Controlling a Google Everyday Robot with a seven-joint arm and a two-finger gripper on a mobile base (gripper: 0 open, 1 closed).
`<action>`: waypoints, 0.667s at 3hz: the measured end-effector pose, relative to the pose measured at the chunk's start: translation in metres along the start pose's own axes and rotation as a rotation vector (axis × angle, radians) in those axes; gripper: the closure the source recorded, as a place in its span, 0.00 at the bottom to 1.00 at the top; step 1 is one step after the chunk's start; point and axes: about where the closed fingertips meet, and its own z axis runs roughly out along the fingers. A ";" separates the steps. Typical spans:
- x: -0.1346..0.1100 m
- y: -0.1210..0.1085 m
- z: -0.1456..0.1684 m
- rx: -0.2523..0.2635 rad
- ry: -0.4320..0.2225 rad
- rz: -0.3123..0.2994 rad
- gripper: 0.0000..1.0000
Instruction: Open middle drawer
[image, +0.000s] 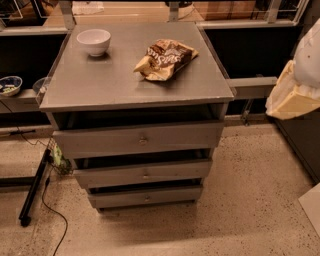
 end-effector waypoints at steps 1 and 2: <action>0.000 0.000 0.000 0.000 0.000 0.000 0.93; 0.000 0.000 0.000 0.000 0.000 0.000 1.00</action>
Offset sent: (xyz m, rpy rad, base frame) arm 0.0000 0.0000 0.0000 0.0000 0.0000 0.0000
